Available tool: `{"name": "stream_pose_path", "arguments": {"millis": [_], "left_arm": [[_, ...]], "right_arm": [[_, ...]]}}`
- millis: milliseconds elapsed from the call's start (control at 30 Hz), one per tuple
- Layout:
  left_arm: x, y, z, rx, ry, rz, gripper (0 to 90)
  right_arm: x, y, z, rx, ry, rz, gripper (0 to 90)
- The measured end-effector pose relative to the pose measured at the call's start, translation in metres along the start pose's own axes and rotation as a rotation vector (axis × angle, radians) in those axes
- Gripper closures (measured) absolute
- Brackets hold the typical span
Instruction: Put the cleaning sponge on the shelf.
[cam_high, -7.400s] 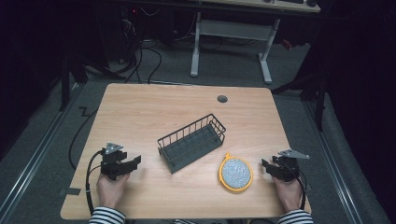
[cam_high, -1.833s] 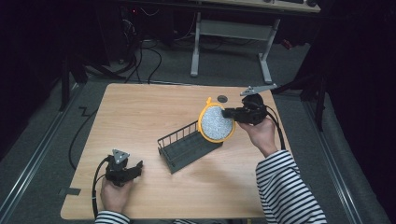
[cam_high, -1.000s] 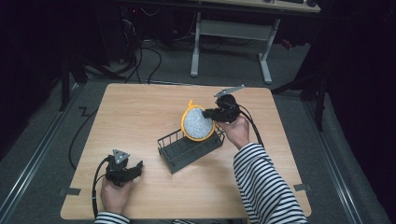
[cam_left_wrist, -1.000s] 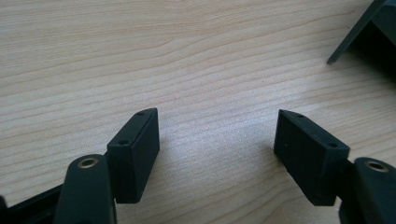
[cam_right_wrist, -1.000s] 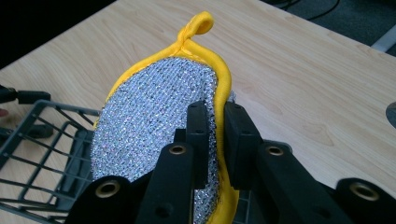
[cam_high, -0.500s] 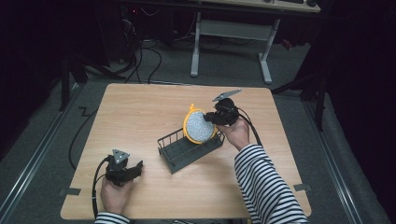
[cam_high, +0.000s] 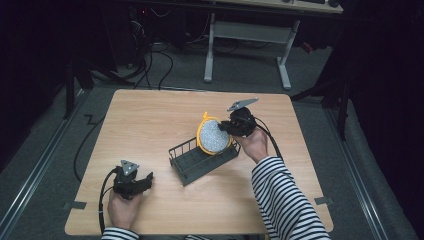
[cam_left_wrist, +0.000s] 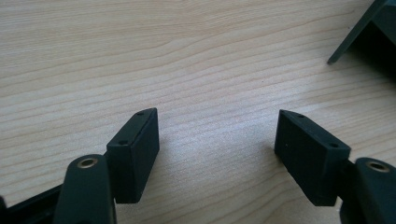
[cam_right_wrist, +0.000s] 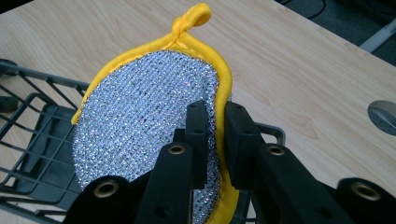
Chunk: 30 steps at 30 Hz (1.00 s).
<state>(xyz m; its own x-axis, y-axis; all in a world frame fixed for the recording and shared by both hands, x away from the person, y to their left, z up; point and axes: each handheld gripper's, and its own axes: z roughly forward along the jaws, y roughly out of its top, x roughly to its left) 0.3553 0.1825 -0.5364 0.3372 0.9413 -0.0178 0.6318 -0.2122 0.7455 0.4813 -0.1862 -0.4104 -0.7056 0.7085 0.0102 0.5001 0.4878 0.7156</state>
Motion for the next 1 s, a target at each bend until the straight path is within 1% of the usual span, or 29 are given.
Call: {"name": "stream_pose_path", "arguments": {"millis": [133, 267, 367, 400, 433, 467, 567, 633, 733, 767, 800, 833, 900, 933, 967, 1000], "left_arm": [[0.0, 0.0, 0.0, 0.0, -0.002, 0.0, 31.3], [0.0, 0.0, 0.0, 0.0, 0.0, 0.003, 31.4], [0.0, 0.0, 0.0, 0.0, 0.0, 0.004, 31.5], [0.0, 0.0, 0.0, 0.002, 0.0, 0.004, 31.5], [0.0, 0.0, 0.0, 0.002, 0.0, 0.004, 31.5], [0.0, 0.0, 0.0, 0.002, -0.001, 0.004, 31.5], [0.0, 0.0, 0.0, 0.001, 0.0, 0.004, 31.5], [0.0, 0.0, 0.0, 0.001, 0.0, 0.004, 31.5], [0.0, 0.0, 0.0, 0.001, -0.001, 0.004, 31.5], [0.0, 0.0, 0.0, 0.002, -0.001, 0.003, 31.6], [0.0, 0.0, 0.0, 0.001, -0.001, 0.003, 31.6], [0.0, 0.0, 0.0, 0.002, -0.001, 0.004, 31.6], [0.0, 0.0, 0.0, 0.002, -0.001, 0.004, 31.6], [0.0, 0.0, 0.0, 0.002, -0.001, 0.004, 31.6], [0.0, 0.0, 0.0, 0.002, -0.001, 0.004, 31.6], [0.0, 0.0, 0.0, 0.0, 0.0, 0.004, 31.6]], "right_arm": [[-0.001, -0.002, -0.003, 0.003, 0.008, -0.004, 80.8], [-0.002, -0.005, -0.001, 0.029, 0.013, 0.011, 80.7], [-0.001, -0.006, 0.0, 0.044, 0.001, -0.008, 80.9], [-0.002, -0.006, 0.0, 0.055, 0.007, 0.001, 81.0], [-0.002, -0.006, 0.0, 0.055, 0.007, 0.001, 81.0], [-0.003, -0.007, 0.001, 0.071, 0.014, -0.001, 81.1], [-0.002, -0.008, 0.001, 0.081, 0.016, -0.002, 81.1], [-0.001, -0.011, 0.002, 0.102, 0.01, -0.017, 80.8], [-0.002, -0.014, 0.001, 0.09, 0.006, -0.012, 79.6], [-0.002, -0.015, 0.002, 0.088, 0.006, -0.012, 78.1], [-0.003, -0.015, 0.001, 0.087, 0.009, 0.008, 67.7], [-0.003, -0.015, 0.001, 0.087, 0.009, 0.008, 67.7], [-0.003, -0.016, -0.004, 0.073, 0.026, 0.026, 55.1], [-0.003, -0.016, -0.006, 0.075, 0.027, 0.033, 50.4], [-0.002, -0.017, -0.01, 0.066, 0.02, 0.025, 47.9], [-0.003, -0.019, -0.021, 0.028, 0.013, 0.039, 44.1]]}}
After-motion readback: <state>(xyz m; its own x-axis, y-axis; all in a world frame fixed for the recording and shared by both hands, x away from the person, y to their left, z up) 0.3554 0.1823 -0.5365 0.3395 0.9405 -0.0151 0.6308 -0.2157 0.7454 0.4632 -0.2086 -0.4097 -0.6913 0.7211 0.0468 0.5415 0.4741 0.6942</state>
